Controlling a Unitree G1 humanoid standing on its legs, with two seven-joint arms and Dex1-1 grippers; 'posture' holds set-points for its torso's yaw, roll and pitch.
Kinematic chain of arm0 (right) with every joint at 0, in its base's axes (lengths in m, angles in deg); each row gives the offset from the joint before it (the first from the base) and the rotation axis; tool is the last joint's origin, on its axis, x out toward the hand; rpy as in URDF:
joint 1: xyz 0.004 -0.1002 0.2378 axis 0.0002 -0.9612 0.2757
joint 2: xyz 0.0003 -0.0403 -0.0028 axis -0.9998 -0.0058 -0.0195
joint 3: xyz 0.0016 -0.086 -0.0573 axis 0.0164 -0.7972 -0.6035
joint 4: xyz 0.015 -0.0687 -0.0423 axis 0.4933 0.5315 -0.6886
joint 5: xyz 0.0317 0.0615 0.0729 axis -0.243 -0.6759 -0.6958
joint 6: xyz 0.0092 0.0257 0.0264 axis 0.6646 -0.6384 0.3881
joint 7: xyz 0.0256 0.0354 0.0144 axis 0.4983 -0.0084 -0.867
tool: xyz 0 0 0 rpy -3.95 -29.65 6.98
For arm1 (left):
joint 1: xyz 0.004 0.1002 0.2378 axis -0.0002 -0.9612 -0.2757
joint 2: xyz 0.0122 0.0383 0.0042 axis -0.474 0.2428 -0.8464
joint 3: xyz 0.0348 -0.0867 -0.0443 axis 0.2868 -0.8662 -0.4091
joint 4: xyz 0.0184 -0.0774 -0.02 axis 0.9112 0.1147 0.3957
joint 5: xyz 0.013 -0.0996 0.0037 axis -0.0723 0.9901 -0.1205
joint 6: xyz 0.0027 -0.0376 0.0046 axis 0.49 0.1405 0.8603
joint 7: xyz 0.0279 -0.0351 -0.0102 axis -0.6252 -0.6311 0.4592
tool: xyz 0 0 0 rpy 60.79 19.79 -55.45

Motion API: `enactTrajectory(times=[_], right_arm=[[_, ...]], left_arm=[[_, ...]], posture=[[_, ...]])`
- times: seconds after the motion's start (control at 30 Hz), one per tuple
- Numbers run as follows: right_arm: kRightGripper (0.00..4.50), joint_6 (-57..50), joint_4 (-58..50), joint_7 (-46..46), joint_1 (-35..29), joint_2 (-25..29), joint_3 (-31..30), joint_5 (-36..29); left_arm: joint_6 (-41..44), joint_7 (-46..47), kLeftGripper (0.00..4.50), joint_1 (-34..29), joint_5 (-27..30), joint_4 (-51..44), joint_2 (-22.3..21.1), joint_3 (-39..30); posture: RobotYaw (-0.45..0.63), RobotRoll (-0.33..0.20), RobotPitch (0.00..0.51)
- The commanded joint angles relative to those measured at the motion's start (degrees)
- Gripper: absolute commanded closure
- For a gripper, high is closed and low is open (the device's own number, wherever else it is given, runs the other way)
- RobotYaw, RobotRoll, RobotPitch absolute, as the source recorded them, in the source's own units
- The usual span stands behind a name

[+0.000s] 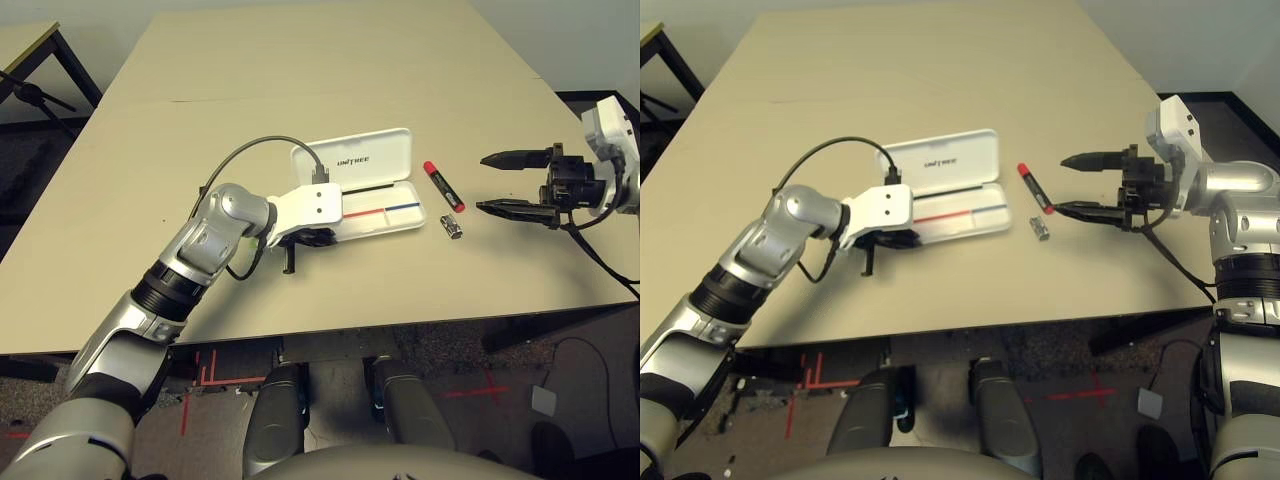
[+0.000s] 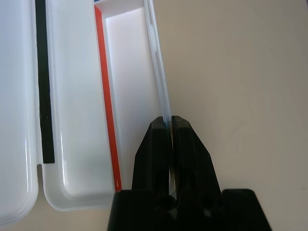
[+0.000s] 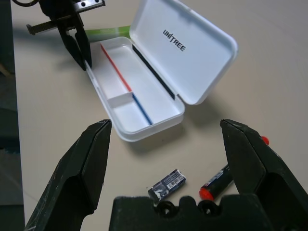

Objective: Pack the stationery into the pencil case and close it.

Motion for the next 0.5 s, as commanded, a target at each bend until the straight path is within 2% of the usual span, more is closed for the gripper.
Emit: enactTrajectory(times=[0.03, 0.5], right_arm=[[0.0, -0.8, -1.8, -0.1, -0.5, 0.6, 0.9, -0.8], [0.0, -1.3, -3.5, 0.8, -2.0, 0.4, 1.1, -1.5]], left_arm=[[-1.7, -1.4, 4.45, -1.6, -0.1, -2.3, -1.0, 1.5], [-1.1, -0.4, 4.45, -6.1, -0.5, -5.4, -1.5, 1.7]], posture=[[-0.08, 0.0, 0.128], [-0.07, 0.0, 0.134]])
